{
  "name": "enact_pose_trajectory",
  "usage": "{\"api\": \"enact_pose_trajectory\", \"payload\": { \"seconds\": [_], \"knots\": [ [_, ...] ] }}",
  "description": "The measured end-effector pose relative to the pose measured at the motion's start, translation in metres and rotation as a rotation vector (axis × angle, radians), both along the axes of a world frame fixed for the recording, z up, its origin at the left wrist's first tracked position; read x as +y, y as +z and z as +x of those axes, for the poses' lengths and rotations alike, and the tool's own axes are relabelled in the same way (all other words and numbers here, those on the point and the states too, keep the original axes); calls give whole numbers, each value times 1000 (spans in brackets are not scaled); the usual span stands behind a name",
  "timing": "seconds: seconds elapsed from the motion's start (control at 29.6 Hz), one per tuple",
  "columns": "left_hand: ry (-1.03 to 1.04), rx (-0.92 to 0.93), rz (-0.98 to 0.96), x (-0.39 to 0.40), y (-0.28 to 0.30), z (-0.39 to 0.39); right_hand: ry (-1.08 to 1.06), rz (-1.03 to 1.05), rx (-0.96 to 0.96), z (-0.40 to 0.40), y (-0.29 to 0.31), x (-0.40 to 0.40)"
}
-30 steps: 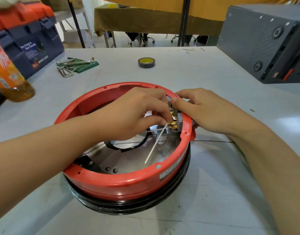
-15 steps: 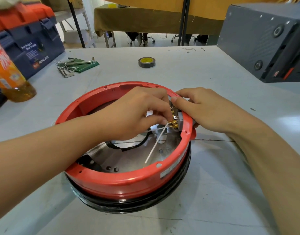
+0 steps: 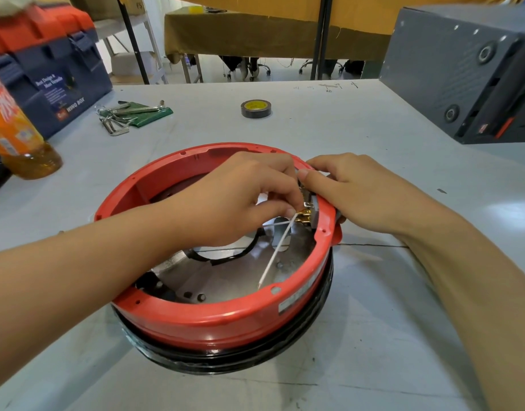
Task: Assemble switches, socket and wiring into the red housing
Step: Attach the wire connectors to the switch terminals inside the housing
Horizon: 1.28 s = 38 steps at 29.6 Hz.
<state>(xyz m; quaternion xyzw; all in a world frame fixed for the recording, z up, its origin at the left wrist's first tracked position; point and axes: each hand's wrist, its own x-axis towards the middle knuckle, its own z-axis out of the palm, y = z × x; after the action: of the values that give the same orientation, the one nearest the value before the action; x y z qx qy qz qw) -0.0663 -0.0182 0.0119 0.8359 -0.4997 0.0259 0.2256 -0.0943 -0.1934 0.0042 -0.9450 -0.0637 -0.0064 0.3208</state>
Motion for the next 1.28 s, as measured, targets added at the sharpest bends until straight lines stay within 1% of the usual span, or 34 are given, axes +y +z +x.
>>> {"api": "enact_pose_trajectory", "payload": {
  "seconds": [0.2,0.34,0.61,0.74,0.81,0.88,0.98,1.05,1.18,1.28],
  "knots": [
    [18,18,2,1,0,1,-30,65,16,0,-1,-1],
    [53,45,-41,2,0,3,-92,89,-3,1,-4,-3],
    [79,104,-65,0,2,3,-76,91,-64,6,-5,-6],
    [125,194,-75,1,7,2,-99,108,-89,8,-7,-7],
    [154,227,-46,3,11,3,-110,134,-86,8,-8,-7],
    [191,223,-27,6,15,3,-105,146,-84,8,-8,-7],
    [256,218,-54,16,20,4,-108,101,-108,8,-7,-8],
    [308,197,-79,27,21,3,-112,152,-100,8,-7,-9],
    [424,113,-105,56,15,1,-110,337,-51,7,-9,-10],
    [549,64,-73,76,8,1,-129,415,-39,8,-9,-11]
  ]
}}
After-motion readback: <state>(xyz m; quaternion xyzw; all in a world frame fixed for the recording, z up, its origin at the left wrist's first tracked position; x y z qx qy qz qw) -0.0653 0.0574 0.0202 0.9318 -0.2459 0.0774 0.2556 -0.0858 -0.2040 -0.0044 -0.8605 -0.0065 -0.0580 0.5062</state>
